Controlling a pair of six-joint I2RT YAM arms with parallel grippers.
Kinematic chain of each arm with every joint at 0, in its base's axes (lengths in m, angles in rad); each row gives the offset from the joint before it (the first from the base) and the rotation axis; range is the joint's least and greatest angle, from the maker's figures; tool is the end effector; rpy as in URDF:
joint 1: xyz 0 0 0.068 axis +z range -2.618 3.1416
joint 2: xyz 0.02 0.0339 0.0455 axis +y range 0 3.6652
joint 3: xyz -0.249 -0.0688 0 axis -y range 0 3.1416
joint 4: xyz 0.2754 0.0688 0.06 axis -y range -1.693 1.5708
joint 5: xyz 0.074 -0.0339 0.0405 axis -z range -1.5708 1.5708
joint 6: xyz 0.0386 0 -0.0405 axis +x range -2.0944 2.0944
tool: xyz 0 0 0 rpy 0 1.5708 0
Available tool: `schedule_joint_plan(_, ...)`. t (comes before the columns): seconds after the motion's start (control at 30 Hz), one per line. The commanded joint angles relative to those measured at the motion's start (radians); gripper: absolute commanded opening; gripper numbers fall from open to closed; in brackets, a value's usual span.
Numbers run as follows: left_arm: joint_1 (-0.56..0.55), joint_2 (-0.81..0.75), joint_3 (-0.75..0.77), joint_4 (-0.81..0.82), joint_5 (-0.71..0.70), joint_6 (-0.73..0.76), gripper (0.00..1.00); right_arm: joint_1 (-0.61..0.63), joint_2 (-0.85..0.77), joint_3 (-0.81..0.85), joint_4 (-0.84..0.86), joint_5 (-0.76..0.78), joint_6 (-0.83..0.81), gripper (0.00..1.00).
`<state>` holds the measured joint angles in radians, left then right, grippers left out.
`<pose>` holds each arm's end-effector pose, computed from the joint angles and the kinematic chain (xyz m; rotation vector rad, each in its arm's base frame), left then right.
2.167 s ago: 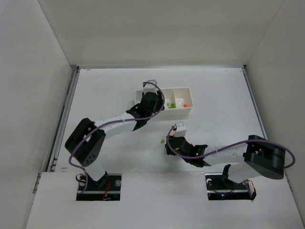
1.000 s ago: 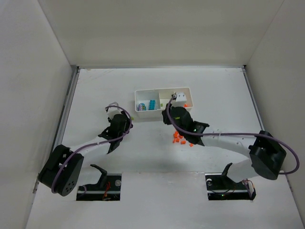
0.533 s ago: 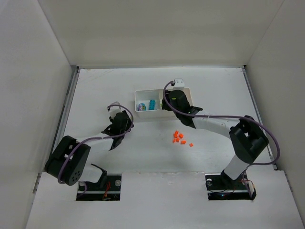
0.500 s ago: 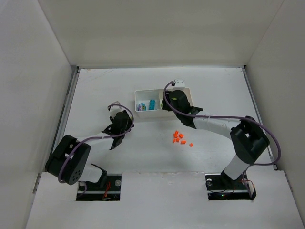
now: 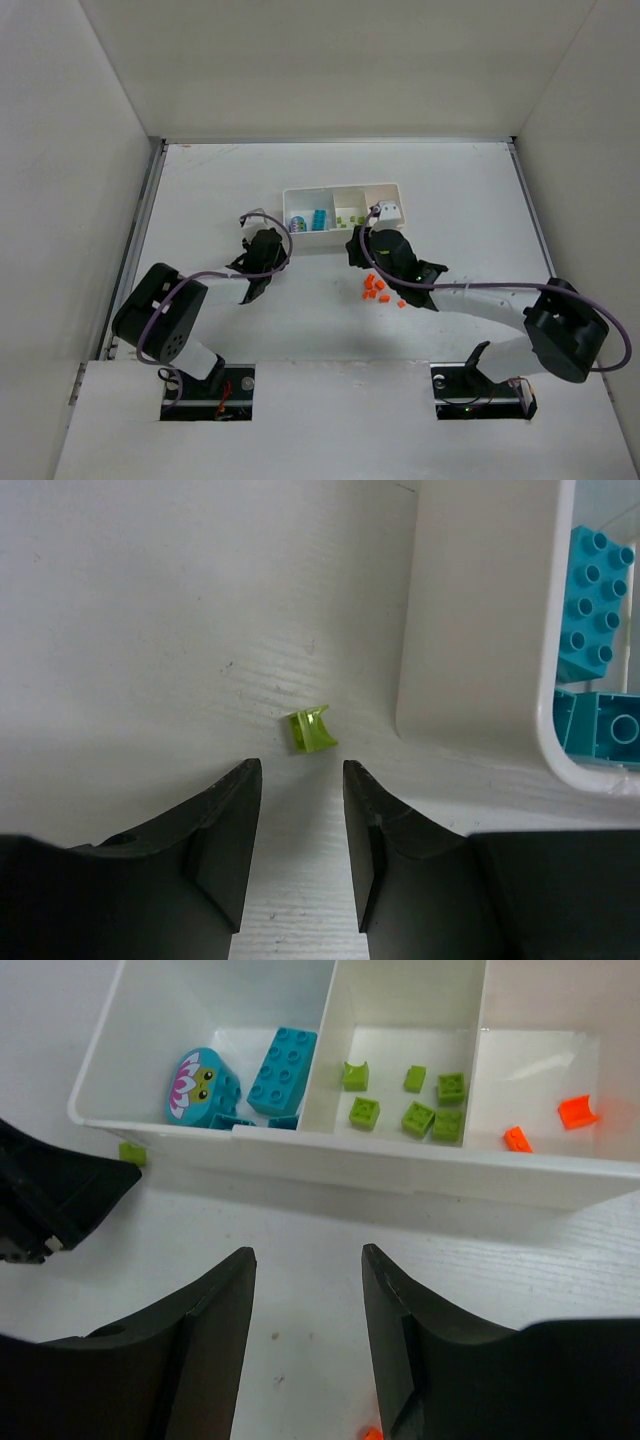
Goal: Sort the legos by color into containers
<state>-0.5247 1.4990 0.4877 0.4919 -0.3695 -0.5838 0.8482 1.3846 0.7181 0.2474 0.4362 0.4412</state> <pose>0.2620 -0.1355 0.1057 -0.2832 2.0460 -0.3007 0.2285 0.2345 0.1907 -0.1194 1.9680 0.4157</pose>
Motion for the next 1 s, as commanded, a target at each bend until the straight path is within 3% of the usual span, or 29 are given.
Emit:
schedule_joint_plan(0.0, -0.010, 0.020, 0.049, 0.022, -0.031, 0.025, 0.34, 0.016, -0.050, -0.022, 0.066, 0.044, 0.025, 0.52)
schedule_joint_plan(0.13, -0.028, 0.065, 0.080, 0.020, -0.085, 0.062, 0.32, 0.033, -0.079, -0.049, 0.072, 0.052, 0.030, 0.52)
schedule_joint_plan(0.27, -0.042, 0.115, 0.100, 0.020, -0.115, 0.094, 0.22, 0.051, -0.108, -0.075, 0.073, 0.053, 0.045, 0.52)
schedule_joint_plan(0.63, -0.059, 0.095, 0.075, 0.036, -0.189, 0.098, 0.11, 0.146, -0.163, -0.236, 0.093, 0.113, 0.175, 0.52)
schedule_joint_plan(0.8, -0.138, -0.055, 0.022, -0.004, -0.180, 0.070, 0.10, 0.180, -0.209, -0.279, 0.044, 0.140, 0.224, 0.52)
schedule_joint_plan(0.97, -0.267, -0.285, 0.015, -0.154, -0.183, 0.007, 0.10, 0.194, -0.272, -0.289, -0.091, 0.219, 0.289, 0.47)
